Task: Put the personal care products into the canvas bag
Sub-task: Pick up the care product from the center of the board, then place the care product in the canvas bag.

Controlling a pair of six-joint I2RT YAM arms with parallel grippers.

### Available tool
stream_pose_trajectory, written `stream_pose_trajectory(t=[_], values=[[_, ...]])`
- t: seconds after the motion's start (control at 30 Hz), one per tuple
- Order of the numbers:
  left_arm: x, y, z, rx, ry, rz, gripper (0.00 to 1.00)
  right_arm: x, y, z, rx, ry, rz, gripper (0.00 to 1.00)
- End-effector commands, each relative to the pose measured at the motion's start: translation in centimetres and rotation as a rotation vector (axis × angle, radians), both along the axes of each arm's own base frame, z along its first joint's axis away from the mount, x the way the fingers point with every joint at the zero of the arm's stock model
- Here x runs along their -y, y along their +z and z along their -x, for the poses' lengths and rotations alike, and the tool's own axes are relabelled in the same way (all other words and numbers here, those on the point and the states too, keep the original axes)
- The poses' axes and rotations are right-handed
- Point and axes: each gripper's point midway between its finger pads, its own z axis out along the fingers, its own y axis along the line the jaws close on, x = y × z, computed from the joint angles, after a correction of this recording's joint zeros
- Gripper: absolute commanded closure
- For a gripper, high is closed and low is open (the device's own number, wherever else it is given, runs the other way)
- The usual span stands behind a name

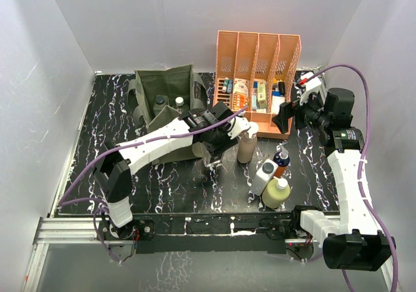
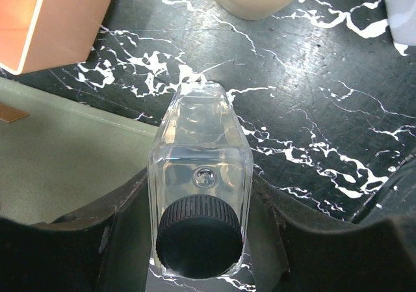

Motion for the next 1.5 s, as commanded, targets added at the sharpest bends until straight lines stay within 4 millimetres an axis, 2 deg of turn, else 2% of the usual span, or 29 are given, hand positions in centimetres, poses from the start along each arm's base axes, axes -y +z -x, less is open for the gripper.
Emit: stream_pose_trajectory(t=[0.0,0.03,0.47,0.67,0.8,0.93,1.07,1.2,1.3,1.47], values=[[1.1,4.6,1.5,-0.012,-0.091,0.121,0.96,0.0,2.4,-0.5,0.074,0.002,-0.001,0.01],[1.3,5.5,1.8,-0.01,-0.109,0.146,1.0,0.0,2.4,-0.5,0.073,0.002,0.0,0.01],[0.9,19.9,3.5,0.234,-0.275,0.424,1.0,0.3,3.2,-1.0,0.067,-0.006,0.008,0.01],[0.5,29.1,4.2,0.342,-0.245,0.606,1.0,0.3,3.2,-1.1,0.063,-0.007,0.008,0.01],[-1.6,34.5,2.5,0.454,-0.119,0.704,1.0,0.3,3.3,-1.1,0.065,-0.009,0.009,0.01],[-5.1,38.4,-0.5,0.521,0.081,0.802,1.0,0.3,3.2,-1.0,0.065,-0.005,0.006,0.01],[-9.5,40.5,-3.1,0.573,0.262,0.85,1.0,0.3,2.8,-1.0,0.062,-0.006,0.003,0.01],[-13.1,41.0,-4.5,0.619,0.395,0.85,1.0,0.3,2.4,-1.1,0.056,-0.003,-0.004,0.01],[-15.3,40.6,-5.2,0.637,0.472,0.842,1.0,0.3,2.3,-1.2,0.056,-0.002,-0.006,0.01],[-17.6,37.8,-6.5,0.609,0.578,0.812,1.0,0.1,2.1,-1.2,0.055,0.004,-0.01,0.01]])
